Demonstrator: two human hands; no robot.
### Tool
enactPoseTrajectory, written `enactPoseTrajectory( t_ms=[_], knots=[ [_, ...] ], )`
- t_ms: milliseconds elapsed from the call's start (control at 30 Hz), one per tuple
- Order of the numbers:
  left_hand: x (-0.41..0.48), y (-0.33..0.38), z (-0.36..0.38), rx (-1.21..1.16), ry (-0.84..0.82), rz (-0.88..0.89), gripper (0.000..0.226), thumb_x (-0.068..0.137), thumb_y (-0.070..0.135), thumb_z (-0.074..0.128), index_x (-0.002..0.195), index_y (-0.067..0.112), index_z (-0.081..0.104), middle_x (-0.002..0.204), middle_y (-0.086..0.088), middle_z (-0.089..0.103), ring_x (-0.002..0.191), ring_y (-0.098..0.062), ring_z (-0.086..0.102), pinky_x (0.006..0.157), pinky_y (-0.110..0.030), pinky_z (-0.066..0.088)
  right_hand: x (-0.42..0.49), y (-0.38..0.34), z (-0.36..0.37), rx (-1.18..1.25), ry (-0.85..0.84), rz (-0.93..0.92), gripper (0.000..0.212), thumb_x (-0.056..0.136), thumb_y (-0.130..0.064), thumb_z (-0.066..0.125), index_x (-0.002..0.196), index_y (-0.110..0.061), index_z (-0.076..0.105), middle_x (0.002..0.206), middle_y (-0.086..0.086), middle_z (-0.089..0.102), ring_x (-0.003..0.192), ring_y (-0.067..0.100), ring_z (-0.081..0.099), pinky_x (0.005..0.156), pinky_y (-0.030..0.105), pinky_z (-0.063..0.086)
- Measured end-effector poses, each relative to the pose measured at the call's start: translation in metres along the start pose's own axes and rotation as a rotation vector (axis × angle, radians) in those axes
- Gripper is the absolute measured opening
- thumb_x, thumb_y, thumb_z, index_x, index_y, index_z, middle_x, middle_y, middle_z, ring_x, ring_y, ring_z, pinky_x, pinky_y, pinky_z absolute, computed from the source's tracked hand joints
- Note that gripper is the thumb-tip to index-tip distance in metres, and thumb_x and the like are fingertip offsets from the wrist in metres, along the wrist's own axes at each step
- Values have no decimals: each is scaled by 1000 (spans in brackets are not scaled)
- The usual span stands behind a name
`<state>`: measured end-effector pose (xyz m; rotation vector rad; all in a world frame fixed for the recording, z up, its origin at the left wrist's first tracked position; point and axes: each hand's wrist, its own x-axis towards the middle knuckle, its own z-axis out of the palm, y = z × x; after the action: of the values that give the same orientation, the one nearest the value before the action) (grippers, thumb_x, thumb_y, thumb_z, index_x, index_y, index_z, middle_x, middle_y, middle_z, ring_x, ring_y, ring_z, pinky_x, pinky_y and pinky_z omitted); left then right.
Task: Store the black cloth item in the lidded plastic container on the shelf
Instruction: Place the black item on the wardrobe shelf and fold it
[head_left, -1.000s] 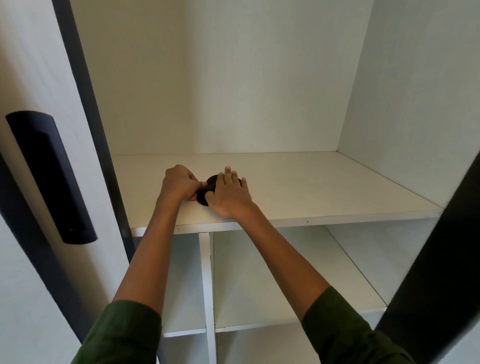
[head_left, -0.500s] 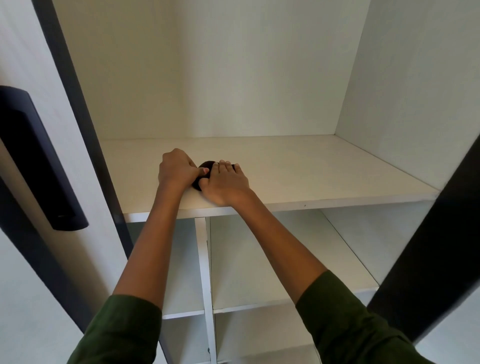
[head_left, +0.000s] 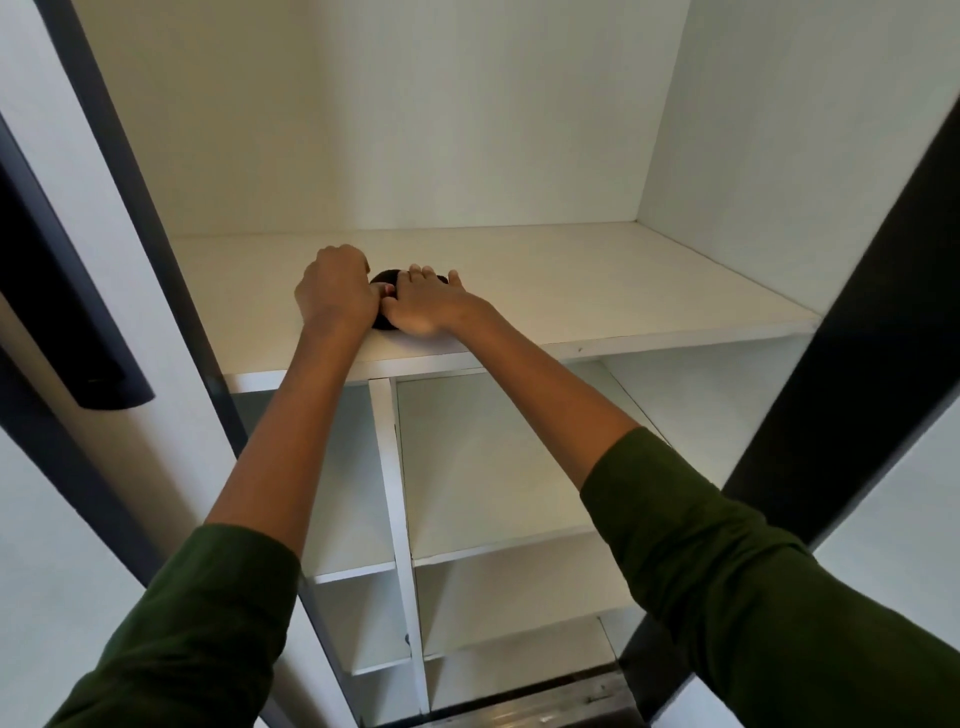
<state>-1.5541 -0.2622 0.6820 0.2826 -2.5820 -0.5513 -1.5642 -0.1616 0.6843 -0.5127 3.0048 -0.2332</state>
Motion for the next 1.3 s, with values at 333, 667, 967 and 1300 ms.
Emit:
enactPoseTrajectory(
  t_ms=[333, 667, 967, 1300],
  knots=[
    [-12, -5, 6, 129, -33, 261, 46, 98, 14, 29, 142, 3, 36, 153, -14, 33, 146, -30, 18, 118, -47, 9, -22, 26, -8, 46, 164, -10, 77, 97, -57, 14, 152, -4, 5, 161, 12, 2, 150, 25, -4, 117, 50, -7],
    [-55, 16, 11, 177, -37, 309, 52, 99, 35, 28, 138, 4, 43, 147, -17, 42, 145, -32, 21, 119, -49, 3, -55, 60, 10, 36, 216, -40, 56, 99, -50, 22, 140, -17, 43, 151, 11, 34, 142, 31, 26, 114, 58, 7],
    [-129, 65, 28, 58, 326, 400, 38, 92, 28, 41, 114, 6, 63, 117, -12, 65, 127, -28, 49, 117, -49, 3, -97, 107, 18, 16, 466, -71, 46, 98, -43, 36, 137, -22, 43, 155, 3, 29, 141, 28, 25, 112, 51, 15],
    [-192, 88, 101, 4, 260, 506, 36, 88, 17, 52, 120, 4, 60, 127, -17, 62, 127, -34, 52, 114, -47, 23, -127, 160, 67, -68, 686, -136, 50, 90, -27, 47, 140, -23, 44, 149, 3, 40, 138, 20, 36, 111, 44, 18]
  ],
)
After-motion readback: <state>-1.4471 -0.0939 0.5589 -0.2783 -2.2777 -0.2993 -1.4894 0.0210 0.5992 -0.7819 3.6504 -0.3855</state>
